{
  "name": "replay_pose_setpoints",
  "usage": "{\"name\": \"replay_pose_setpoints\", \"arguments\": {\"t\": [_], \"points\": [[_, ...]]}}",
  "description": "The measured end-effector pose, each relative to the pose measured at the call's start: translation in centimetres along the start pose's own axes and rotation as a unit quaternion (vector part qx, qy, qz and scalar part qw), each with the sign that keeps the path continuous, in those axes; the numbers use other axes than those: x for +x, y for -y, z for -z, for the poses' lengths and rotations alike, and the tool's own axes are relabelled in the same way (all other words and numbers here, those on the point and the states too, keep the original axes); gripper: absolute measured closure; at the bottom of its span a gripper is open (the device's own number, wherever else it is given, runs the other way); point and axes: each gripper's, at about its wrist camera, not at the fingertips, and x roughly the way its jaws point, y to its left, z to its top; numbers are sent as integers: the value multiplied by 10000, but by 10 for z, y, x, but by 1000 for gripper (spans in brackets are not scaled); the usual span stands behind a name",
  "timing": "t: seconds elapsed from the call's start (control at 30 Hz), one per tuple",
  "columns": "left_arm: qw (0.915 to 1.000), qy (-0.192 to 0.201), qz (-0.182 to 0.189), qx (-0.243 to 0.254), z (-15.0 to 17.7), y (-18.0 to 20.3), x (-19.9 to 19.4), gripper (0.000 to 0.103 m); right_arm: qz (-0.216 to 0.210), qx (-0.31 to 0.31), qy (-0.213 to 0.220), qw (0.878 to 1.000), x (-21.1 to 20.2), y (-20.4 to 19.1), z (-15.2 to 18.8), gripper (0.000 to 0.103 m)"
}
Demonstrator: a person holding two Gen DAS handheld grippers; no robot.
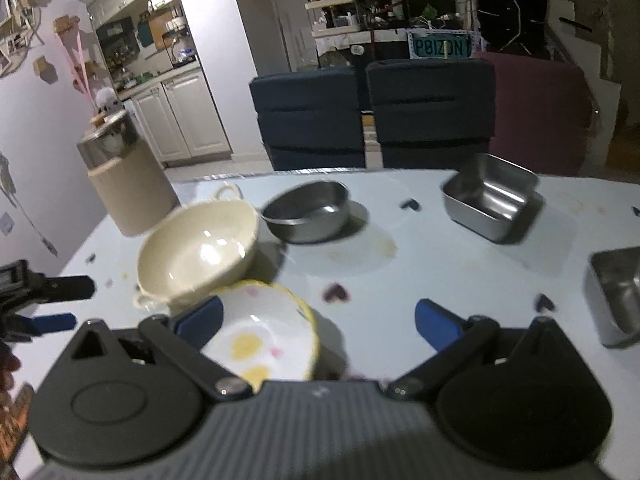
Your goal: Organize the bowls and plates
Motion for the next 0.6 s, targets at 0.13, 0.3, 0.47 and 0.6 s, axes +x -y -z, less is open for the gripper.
{"name": "replay_pose_setpoints", "arguments": {"t": [0.13, 0.3, 0.47, 0.6], "points": [[9992, -284, -57, -263, -9, -7, 22, 19, -60, 104, 150, 9998, 17, -14, -14, 0], [9977, -603, -111, -288, -14, -11, 40, 36, -86, 204, 128, 9997, 47, -28, -26, 0], [9977, -671, -7, 20, -15, -10, 46, 42, -125, 556, 85, 9983, 78, -35, -33, 0], [9964, -825, -24, 188, -13, -14, 53, 45, -157, 812, -66, 9966, 101, -38, -37, 1]]}}
